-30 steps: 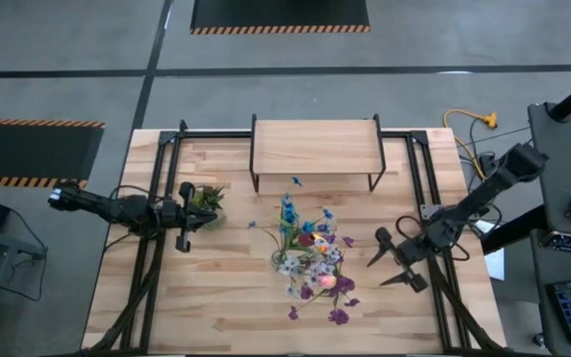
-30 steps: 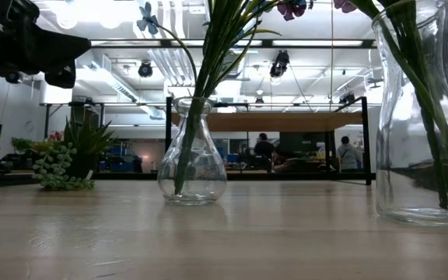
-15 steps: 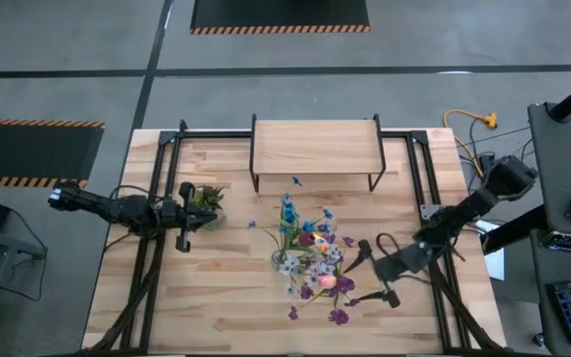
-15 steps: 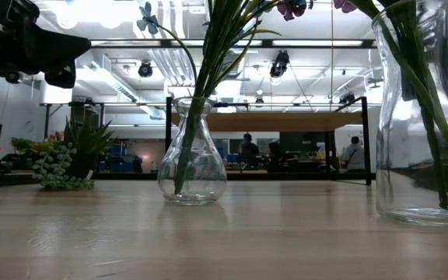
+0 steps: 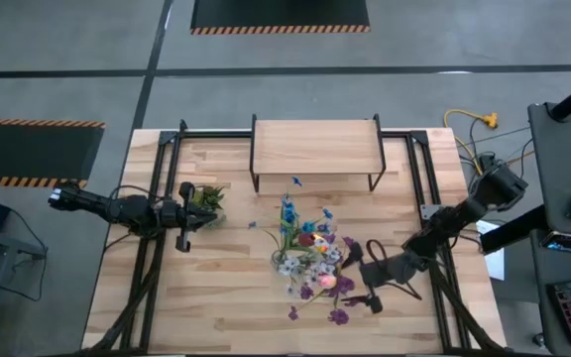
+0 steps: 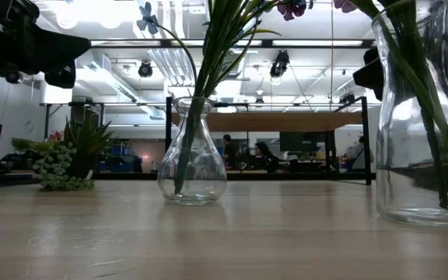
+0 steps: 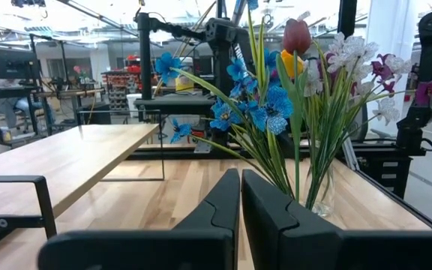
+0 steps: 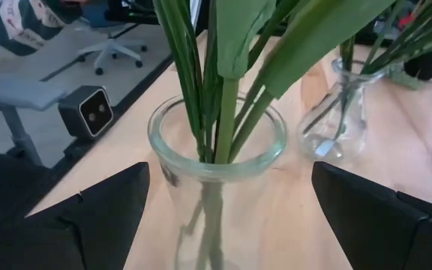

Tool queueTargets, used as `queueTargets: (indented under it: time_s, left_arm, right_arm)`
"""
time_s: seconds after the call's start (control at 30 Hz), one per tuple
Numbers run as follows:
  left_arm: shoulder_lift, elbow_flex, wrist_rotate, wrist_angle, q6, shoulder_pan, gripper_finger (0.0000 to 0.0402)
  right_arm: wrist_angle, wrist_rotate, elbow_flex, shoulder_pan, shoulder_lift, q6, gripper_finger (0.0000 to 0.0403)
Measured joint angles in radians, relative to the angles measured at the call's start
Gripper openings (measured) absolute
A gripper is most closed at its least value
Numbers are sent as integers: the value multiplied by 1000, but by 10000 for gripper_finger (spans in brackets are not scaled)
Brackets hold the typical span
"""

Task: Pick and place flowers into a vace then onto a shelf
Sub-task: Put the right transparent vase on the shelf

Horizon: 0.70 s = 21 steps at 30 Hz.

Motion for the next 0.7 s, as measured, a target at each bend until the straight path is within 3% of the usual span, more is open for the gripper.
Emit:
queueTargets:
  time_s: [0.33, 0.7]
  left_arm:
    - [1, 0, 0, -3, 0, 0, 0]
    - [13, 0, 0, -3, 0, 0, 0]
  right_arm:
    - [5, 2, 40, 0, 58, 62, 357]
    - [-2, 2, 52, 0, 62, 41, 240]
